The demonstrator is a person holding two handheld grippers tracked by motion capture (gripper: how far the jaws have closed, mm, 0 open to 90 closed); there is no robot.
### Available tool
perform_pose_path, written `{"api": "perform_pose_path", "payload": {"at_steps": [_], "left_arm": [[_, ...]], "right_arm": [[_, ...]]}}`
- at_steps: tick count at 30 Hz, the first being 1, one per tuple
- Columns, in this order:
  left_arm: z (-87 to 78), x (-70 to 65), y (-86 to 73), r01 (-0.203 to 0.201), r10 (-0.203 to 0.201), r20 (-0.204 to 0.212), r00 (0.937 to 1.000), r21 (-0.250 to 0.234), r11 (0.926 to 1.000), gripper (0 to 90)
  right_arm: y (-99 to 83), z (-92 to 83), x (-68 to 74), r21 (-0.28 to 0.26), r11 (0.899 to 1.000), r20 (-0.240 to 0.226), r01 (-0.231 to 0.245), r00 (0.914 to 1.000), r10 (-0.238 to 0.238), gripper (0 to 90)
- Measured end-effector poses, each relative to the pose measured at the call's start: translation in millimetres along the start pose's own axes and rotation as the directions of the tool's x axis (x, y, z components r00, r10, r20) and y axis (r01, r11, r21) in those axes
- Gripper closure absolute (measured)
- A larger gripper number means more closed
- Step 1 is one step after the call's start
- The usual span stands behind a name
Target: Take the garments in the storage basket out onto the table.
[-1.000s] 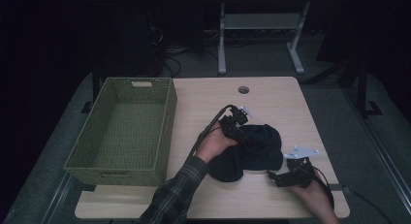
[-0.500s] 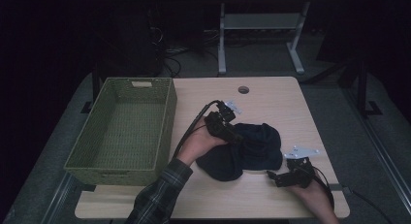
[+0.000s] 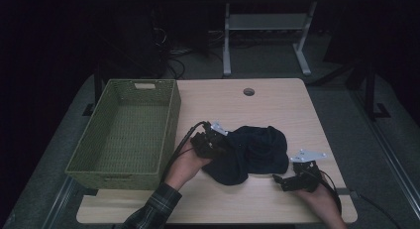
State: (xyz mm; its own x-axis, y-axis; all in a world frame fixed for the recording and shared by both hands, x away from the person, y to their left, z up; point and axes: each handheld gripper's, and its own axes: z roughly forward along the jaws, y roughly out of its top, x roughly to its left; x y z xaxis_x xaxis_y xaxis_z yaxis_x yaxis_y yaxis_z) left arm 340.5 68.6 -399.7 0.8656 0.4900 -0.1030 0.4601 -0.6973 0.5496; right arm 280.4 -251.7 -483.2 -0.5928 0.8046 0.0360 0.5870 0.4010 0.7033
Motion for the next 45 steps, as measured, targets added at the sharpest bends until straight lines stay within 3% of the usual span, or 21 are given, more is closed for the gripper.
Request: {"api": "perform_pose_path", "payload": {"at_steps": [6,9,17,19,22,25,31,37,39,41,45], "left_arm": [[12.9,-1.3,-20.9,0.005,-0.006,0.018,0.9998,0.041,0.9992,90.0],[13.8,-1.6,-29.1,0.013,-0.014,0.019,0.9997,0.036,0.9993,89.9],[24.4,0.3,-42.0,0.02,-0.022,0.027,0.9994,0.077,0.9968,89.8],[28.5,-0.5,-44.1,0.014,-0.017,0.027,0.9995,0.087,0.9961,89.8],[29.2,-1.8,-43.6,0.017,-0.018,0.022,0.9996,0.083,0.9964,89.9],[29.1,-2.4,-44.1,0.013,-0.014,0.018,0.9997,0.081,0.9966,89.9],[29.3,-3.3,-44.1,0.013,-0.014,0.012,0.9998,0.08,0.9967,89.9],[29.1,-0.3,-45.2,0.026,-0.029,0.03,0.9991,0.075,0.9968,89.9],[29.0,0.7,-45.6,0.031,-0.033,0.036,0.9988,0.073,0.9969,89.9],[29.1,0.9,-45.7,0.032,-0.035,0.038,0.9987,0.071,0.997,89.9],[29.0,0.4,-45.6,0.03,-0.032,0.035,0.9989,0.073,0.9969,89.8]], "right_arm": [[0.0,-0.1,0.1,0.001,1.0,-0.001,-0.001,1.0,0.001,1.9],[0.0,-0.2,0.1,0.002,1.0,-0.001,0.0,1.0,0.0,1.8],[-0.4,-2.6,2.4,0.016,1.0,-0.01,-0.002,0.9999,0.002,1.9],[1.1,-5.7,2.8,0.02,1.0,-0.007,0.015,0.9999,-0.015,1.9],[5.7,-14.5,1.3,-0.025,1.0,0.01,0.018,0.9998,-0.018,8.3],[11.3,-19.2,-5.1,-0.035,0.999,0.035,0.019,0.9992,-0.018,13.5],[27.0,-21.3,-26.4,-0.066,0.997,0.055,-0.04,0.9976,0.043,19.2],[45.0,-6.5,-47.1,-0.064,0.995,0.042,-0.082,0.9955,0.085,25.9],[47.0,-1.1,-53.9,-0.088,0.992,0.034,-0.095,0.9946,0.098,32.5],[51.5,4.2,-61.4,-0.059,0.992,0.042,-0.111,0.9927,0.113,37.3],[53.9,9.9,-72.0,-0.09,0.988,0.045,-0.122,0.9909,0.127,46.6]]}}
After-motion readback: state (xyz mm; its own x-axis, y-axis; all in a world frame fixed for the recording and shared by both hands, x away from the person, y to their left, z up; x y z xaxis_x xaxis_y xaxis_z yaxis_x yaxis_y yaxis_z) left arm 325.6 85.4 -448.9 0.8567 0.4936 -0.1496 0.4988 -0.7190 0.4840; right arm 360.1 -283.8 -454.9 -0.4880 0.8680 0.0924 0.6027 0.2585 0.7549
